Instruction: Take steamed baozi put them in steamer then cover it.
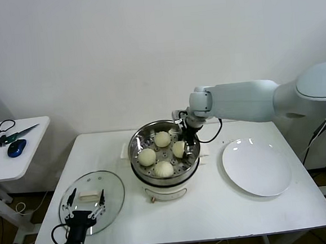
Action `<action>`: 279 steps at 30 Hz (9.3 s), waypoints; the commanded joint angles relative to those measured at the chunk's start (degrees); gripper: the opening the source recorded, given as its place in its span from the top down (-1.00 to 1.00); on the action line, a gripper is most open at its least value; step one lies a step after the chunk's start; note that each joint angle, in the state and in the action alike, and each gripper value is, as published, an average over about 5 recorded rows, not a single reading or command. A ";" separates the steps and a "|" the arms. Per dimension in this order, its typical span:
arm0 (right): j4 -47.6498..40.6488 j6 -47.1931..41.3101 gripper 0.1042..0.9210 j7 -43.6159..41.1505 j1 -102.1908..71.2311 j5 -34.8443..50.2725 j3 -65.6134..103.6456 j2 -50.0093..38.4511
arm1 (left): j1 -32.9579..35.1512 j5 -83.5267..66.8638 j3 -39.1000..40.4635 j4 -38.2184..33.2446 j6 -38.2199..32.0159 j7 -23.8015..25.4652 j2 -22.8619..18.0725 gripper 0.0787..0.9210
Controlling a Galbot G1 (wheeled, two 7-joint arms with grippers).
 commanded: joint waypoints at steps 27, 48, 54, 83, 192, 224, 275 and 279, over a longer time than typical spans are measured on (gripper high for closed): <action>13.49 22.62 -0.76 23.39 -9.45 1.68 23.84 -30.81 | -2.08 2.85 -1.00 -0.30 1.23 -0.20 0.36 -0.77; 19.26 27.12 -0.76 31.24 -83.98 -16.86 107.76 -36.87 | -1.86 22.63 -2.43 -3.10 3.88 -0.10 -0.81 -0.77; 23.31 25.08 -0.76 31.98 -96.04 -20.56 120.16 -31.81 | -0.39 45.73 -3.45 -4.19 3.78 0.37 -0.31 -0.77; 25.23 22.03 -0.76 32.87 -110.81 -32.60 132.98 -17.15 | -13.05 81.61 2.69 22.25 7.36 -7.27 2.89 -0.77; 14.97 27.44 -0.76 30.07 -108.91 -42.49 136.60 -14.46 | -46.26 88.04 48.61 11.75 48.06 18.37 -1.60 0.84; 14.07 28.73 -0.76 29.24 -109.46 -43.85 137.96 -13.37 | -47.18 87.17 46.98 22.48 46.30 11.86 -4.39 0.84; 15.71 22.48 -0.76 28.51 -108.55 -44.21 138.57 -14.38 | -44.98 80.87 47.72 12.60 47.38 15.12 3.11 0.04; 15.71 21.51 -0.76 28.74 -108.27 -44.45 138.50 -14.39 | -42.80 78.75 47.02 8.05 47.66 15.27 5.31 -0.23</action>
